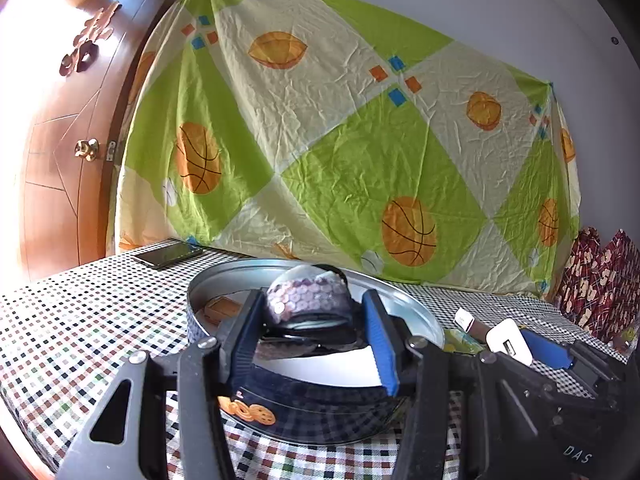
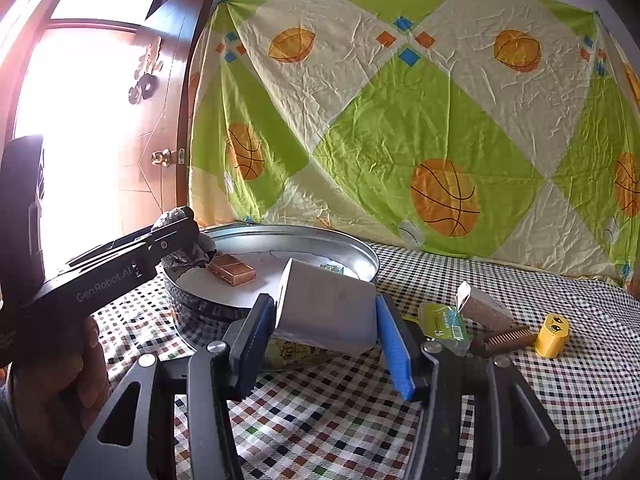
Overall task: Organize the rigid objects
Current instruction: 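Carry the wrapped ball with the left tool while the right tool carries the white block over the tin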
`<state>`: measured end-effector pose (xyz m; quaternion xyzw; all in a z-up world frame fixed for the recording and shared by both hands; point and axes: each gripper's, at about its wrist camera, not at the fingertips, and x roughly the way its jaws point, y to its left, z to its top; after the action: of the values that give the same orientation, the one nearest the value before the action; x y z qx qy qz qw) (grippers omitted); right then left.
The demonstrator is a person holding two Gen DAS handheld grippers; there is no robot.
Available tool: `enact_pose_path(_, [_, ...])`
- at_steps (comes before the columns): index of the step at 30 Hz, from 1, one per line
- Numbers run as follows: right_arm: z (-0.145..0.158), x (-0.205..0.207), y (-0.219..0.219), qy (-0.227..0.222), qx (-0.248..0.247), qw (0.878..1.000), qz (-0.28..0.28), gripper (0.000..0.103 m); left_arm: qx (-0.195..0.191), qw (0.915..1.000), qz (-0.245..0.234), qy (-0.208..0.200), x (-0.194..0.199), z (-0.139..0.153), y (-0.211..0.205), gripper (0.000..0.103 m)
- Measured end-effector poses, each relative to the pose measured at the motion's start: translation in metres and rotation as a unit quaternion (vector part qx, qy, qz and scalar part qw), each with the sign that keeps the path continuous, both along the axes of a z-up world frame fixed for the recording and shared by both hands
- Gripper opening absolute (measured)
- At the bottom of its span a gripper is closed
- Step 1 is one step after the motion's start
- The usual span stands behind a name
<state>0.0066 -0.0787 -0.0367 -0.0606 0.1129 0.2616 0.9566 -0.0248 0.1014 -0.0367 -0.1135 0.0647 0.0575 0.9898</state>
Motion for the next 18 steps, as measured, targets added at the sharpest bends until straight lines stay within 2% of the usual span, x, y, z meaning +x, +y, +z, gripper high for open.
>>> enact_pose_path(9, [0.000, -0.002, 0.020, 0.003, -0.018, 0.999, 0.033, 0.055, 0.000, 0.9999, 0.001, 0.015, 0.006, 0.002, 0.010, 0.050])
enact_pose_path(18, [0.027, 0.022, 0.034, 0.028, -0.003, 0.998, 0.063, 0.055, 0.034, 0.9979, -0.016, 0.053, 0.034, 0.024, 0.016, 0.050])
